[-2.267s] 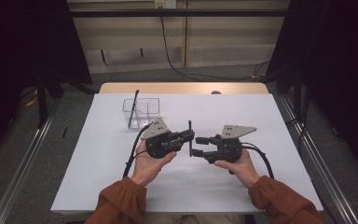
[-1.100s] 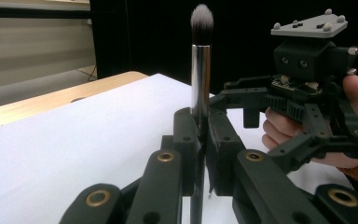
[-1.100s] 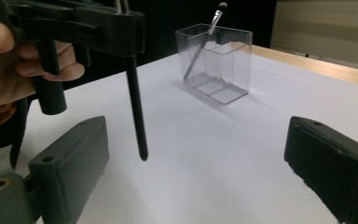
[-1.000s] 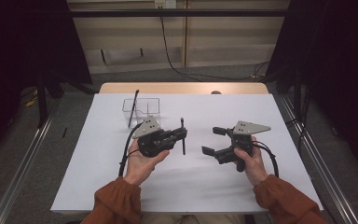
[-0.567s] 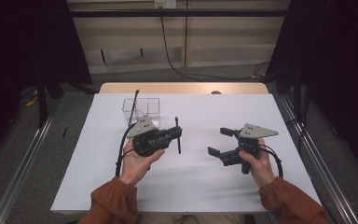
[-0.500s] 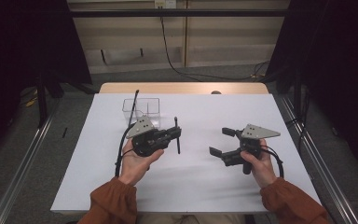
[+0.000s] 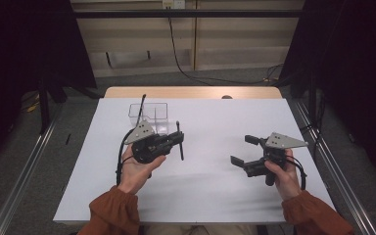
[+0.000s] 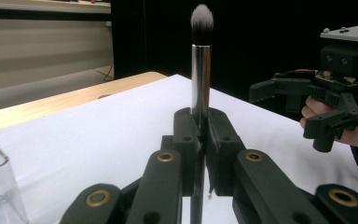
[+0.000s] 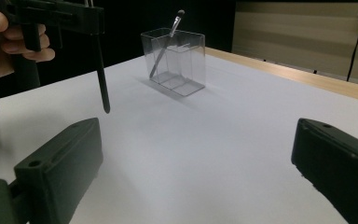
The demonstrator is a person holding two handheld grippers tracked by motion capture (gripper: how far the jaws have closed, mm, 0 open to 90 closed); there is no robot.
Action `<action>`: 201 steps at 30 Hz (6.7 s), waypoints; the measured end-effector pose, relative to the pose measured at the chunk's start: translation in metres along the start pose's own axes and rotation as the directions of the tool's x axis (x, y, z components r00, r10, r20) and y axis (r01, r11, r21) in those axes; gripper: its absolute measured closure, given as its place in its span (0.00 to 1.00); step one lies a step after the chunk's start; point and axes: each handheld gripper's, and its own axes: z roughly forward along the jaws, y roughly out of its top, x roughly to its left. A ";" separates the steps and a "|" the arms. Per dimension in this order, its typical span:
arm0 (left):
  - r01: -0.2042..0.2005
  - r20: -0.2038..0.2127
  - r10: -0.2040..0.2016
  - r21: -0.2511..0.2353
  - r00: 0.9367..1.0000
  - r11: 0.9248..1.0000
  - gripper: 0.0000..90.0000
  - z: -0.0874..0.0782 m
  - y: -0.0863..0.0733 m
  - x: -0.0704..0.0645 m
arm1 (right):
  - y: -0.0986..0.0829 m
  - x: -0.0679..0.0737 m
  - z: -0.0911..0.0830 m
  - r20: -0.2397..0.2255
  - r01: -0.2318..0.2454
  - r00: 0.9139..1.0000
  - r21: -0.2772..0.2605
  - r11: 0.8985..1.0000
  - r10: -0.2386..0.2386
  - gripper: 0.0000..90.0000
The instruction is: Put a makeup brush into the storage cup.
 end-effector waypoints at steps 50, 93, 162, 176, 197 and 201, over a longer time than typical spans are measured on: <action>0.033 -0.200 -0.042 -0.045 0.979 0.998 0.93 -0.064 0.011 0.054 | -0.033 -0.006 -0.062 0.212 -0.042 0.976 -0.068 0.997 0.056 0.00; 0.004 -0.373 -0.035 -0.082 0.927 0.997 0.93 -0.067 0.055 0.117 | -0.041 -0.003 -0.067 0.202 -0.047 0.978 -0.020 0.999 0.050 0.00; 0.038 -0.422 -0.008 0.063 0.907 0.997 0.93 -0.013 0.021 0.148 | -0.040 -0.002 -0.067 0.189 -0.038 0.981 -0.027 0.999 0.042 0.00; 0.034 -0.432 -0.004 0.061 0.902 0.998 0.89 -0.008 0.019 0.148 | -0.040 -0.002 -0.067 0.190 -0.038 0.981 -0.029 0.999 0.043 0.00; 0.022 -0.484 -0.003 0.034 0.875 0.999 0.37 -0.012 0.019 0.150 | -0.040 -0.002 -0.067 0.188 -0.036 0.981 -0.029 0.999 0.041 0.00; 0.026 -0.481 -0.010 0.028 0.877 0.999 0.26 -0.011 0.018 0.149 | -0.041 -0.004 -0.068 0.190 -0.040 0.981 -0.033 0.999 0.045 0.00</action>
